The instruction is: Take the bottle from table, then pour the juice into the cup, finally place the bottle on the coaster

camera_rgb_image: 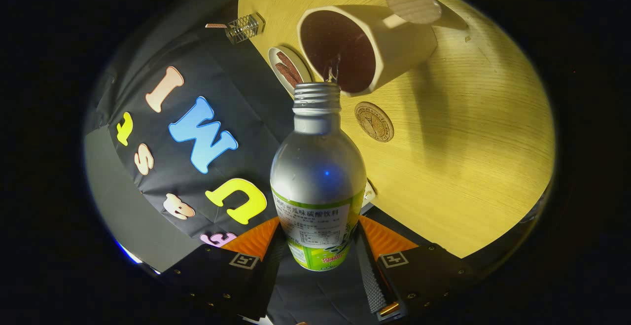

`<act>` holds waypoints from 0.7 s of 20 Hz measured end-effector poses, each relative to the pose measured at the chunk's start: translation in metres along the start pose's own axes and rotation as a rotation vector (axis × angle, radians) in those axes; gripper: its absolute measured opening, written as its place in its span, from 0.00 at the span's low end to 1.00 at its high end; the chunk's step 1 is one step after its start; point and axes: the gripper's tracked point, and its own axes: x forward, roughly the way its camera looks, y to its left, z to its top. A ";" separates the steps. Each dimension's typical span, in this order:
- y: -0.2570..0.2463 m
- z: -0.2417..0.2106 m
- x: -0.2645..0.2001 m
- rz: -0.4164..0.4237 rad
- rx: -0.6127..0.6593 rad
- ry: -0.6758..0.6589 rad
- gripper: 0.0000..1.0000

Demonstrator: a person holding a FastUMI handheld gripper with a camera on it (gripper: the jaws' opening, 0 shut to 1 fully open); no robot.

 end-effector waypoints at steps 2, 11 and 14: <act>0.003 -0.004 0.000 0.010 0.011 0.008 0.74; 0.017 -0.004 -0.001 0.049 0.062 0.006 0.74; 0.020 -0.003 -0.002 0.055 0.070 0.008 0.74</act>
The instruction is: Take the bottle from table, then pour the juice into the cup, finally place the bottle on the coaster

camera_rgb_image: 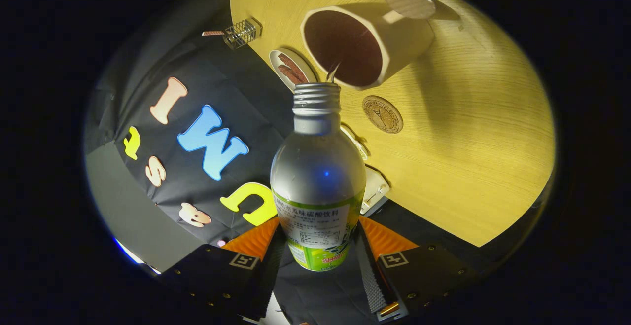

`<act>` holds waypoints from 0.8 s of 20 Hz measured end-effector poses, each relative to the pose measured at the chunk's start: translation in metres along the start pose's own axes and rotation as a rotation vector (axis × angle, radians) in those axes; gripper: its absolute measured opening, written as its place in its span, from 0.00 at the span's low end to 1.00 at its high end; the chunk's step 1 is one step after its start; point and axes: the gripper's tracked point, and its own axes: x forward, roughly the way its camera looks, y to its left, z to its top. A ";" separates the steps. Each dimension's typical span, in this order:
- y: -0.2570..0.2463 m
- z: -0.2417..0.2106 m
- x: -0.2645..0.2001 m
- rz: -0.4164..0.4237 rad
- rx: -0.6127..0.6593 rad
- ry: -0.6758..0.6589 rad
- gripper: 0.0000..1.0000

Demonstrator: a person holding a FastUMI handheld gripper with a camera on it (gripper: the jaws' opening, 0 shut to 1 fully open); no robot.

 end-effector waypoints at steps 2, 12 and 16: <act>0.000 0.001 -0.003 -0.001 0.004 0.000 0.74; -0.004 0.007 -0.006 -0.021 -0.040 -0.021 0.74; -0.015 0.015 -0.006 -0.047 -0.130 -0.048 0.74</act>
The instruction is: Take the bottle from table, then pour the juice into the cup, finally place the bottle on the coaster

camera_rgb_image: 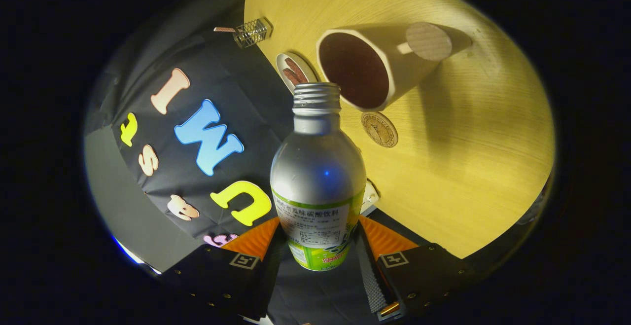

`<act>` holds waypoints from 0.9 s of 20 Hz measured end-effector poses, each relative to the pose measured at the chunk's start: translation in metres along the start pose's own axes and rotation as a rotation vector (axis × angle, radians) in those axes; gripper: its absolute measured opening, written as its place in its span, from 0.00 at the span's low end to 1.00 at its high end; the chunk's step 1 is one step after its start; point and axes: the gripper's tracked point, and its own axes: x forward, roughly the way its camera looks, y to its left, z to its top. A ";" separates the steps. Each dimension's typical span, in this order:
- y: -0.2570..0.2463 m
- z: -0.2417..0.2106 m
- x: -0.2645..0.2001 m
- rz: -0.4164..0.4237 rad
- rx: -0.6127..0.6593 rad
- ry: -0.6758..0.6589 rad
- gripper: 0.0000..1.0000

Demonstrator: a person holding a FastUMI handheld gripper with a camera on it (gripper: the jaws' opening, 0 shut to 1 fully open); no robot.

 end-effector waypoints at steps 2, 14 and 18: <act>-0.006 0.001 0.000 -0.014 -0.064 -0.011 0.74; -0.056 0.011 0.005 -0.149 -0.598 -0.133 0.74; -0.069 0.020 0.000 -0.216 -0.826 -0.183 0.74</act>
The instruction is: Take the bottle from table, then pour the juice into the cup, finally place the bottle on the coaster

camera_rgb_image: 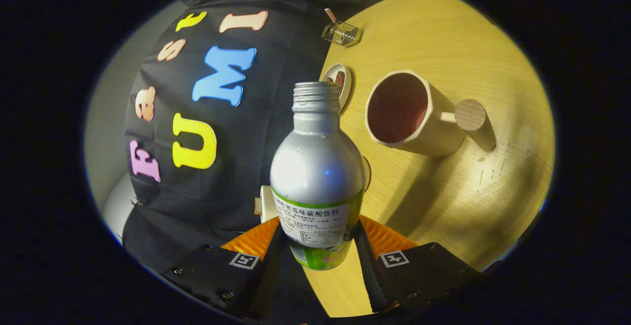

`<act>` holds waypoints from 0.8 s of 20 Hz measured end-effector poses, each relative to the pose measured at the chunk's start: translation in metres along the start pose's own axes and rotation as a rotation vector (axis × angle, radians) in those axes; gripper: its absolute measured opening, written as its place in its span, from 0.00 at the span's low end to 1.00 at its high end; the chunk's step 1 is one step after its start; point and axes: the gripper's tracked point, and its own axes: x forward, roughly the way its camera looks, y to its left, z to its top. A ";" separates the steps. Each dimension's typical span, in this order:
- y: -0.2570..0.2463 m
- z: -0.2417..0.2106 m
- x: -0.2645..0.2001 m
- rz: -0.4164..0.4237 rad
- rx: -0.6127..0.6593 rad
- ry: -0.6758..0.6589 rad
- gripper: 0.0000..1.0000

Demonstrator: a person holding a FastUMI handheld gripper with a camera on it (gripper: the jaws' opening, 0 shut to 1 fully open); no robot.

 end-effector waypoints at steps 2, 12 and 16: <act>-0.006 0.002 0.003 -0.034 -0.097 -0.033 0.74; -0.011 0.002 0.014 -0.133 -0.500 -0.164 0.74; -0.006 0.009 0.026 -0.163 -0.620 -0.201 0.74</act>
